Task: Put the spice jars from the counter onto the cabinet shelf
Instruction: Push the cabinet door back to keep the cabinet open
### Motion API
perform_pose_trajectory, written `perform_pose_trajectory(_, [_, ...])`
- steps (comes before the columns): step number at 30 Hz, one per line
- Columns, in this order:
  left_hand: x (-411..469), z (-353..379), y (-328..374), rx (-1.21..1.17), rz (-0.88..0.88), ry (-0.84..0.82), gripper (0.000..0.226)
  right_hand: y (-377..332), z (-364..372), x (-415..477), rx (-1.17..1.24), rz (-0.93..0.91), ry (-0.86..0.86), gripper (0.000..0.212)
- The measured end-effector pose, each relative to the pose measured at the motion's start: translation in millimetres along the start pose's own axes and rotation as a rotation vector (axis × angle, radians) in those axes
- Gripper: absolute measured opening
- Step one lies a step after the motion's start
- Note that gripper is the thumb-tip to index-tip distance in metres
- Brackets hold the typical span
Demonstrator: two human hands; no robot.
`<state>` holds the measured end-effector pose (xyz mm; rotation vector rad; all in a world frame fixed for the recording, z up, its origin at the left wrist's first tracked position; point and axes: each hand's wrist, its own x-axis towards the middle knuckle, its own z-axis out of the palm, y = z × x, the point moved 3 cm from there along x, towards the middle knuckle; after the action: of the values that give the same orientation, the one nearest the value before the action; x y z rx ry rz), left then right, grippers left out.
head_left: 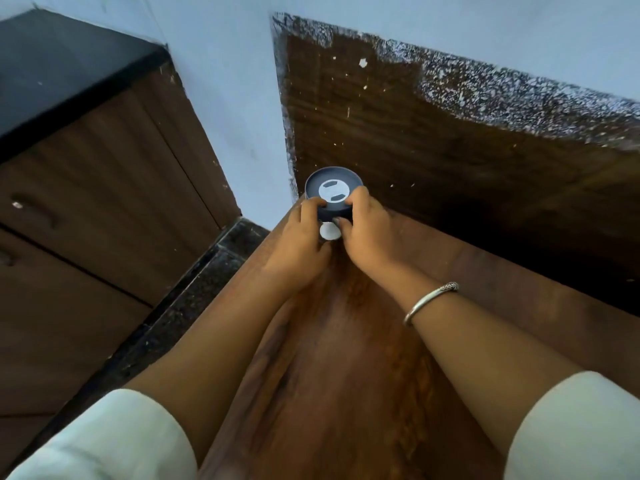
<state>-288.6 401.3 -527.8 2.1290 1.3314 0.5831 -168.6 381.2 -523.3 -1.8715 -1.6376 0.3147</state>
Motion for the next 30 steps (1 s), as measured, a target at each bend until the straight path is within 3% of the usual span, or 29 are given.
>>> perform_pose_trajectory(4, [-10, -2, 8, -0.016, 0.028, 0.038, 0.050, 1, -9, -15, 0.041, 0.004, 0.033, 0.021])
perform_pose_trajectory(15, [-78, -8, 89, -0.017, 0.176, 0.158, 0.086, -12, -104, -94, 0.060, 0.041, 0.173, 0.024])
perform_pose_trajectory(26, [-189, 11, 243, -0.160, 0.394, 0.254, 0.096, -20, -263, -227, -0.036, 0.079, 0.357, 0.028])
perform_pose_trajectory(30, [-222, 24, 297, -0.228, 0.393, 0.297, 0.097, -21, -314, -277, -0.097, 0.063, 0.444, 0.022])
